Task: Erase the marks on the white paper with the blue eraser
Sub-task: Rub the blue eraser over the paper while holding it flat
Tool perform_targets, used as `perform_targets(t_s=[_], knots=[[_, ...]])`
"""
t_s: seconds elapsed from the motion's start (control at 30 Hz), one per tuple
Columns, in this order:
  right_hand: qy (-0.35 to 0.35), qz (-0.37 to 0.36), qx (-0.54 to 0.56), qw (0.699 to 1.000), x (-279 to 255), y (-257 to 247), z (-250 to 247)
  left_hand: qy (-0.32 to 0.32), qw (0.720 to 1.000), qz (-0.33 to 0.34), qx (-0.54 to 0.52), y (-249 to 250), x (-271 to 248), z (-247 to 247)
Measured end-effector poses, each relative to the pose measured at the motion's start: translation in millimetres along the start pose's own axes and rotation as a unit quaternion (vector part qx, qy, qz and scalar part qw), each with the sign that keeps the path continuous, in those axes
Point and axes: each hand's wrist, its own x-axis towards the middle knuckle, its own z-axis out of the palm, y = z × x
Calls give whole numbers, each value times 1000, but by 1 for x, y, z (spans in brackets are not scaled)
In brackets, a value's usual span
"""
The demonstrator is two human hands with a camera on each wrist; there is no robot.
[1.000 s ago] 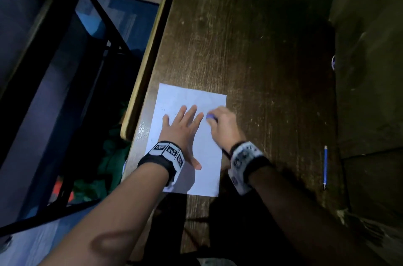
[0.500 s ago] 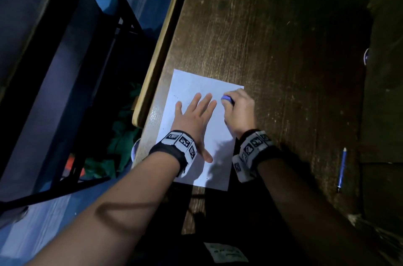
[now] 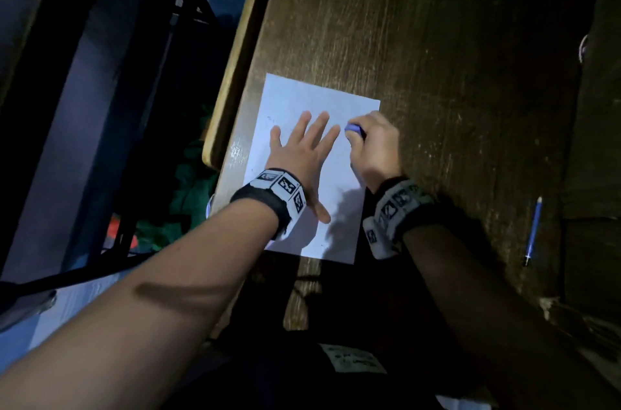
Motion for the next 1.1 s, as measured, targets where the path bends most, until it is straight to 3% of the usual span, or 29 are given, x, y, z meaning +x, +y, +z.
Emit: perform_targets(t_s=[0.1, 0.2, 0.27, 0.37, 0.43, 0.5, 0.57, 0.67, 0.73, 0.83, 0.93, 1.03, 1.1], knots=[[-29, -6, -28, 999, -78, -1, -1, 10, 1000, 0, -1, 1, 1, -1], [-130, -61, -4, 990, -140, -8, -18, 6, 1000, -3, 0, 1, 0, -4], [-144, -68, -5, 987, -117, -4, -21, -1, 1000, -5, 5, 3, 0, -6], [-48, -14, -3, 999, -35, 2, -16, -13, 1000, -3, 17, 4, -1, -9], [-35, 20, 5, 999, -1, 5, -18, -20, 1000, -2, 19, 5, -2, -10], [-29, 26, 11, 999, -13, 4, -17, -18, 1000, -3, 16, 4, -1, -10], [-33, -11, 4, 999, -61, 2, -18, -14, 1000, -4, 16, 3, -1, -10], [-118, -65, -16, 991, -122, 4, -27, -10, 1000, -3, 15, 3, -1, -9], [-145, -62, -21, 987, -108, 6, -30, -10, 1000, -4, 18, 4, -2, -10], [-59, -23, 10, 998, -43, 5, -21, -18, 1000, -5, 24, 6, -3, -12], [-25, 52, 8, 998, -4, 4, -18, -21, 999, -6, 26, 7, -4, -12], [-22, -29, -8, 999, -50, -4, -16, -14, 999, -9, 33, 6, -3, -10], [-104, -71, -35, 991, -98, -7, -19, -13, 999, -11, 33, 5, -2, -9]])
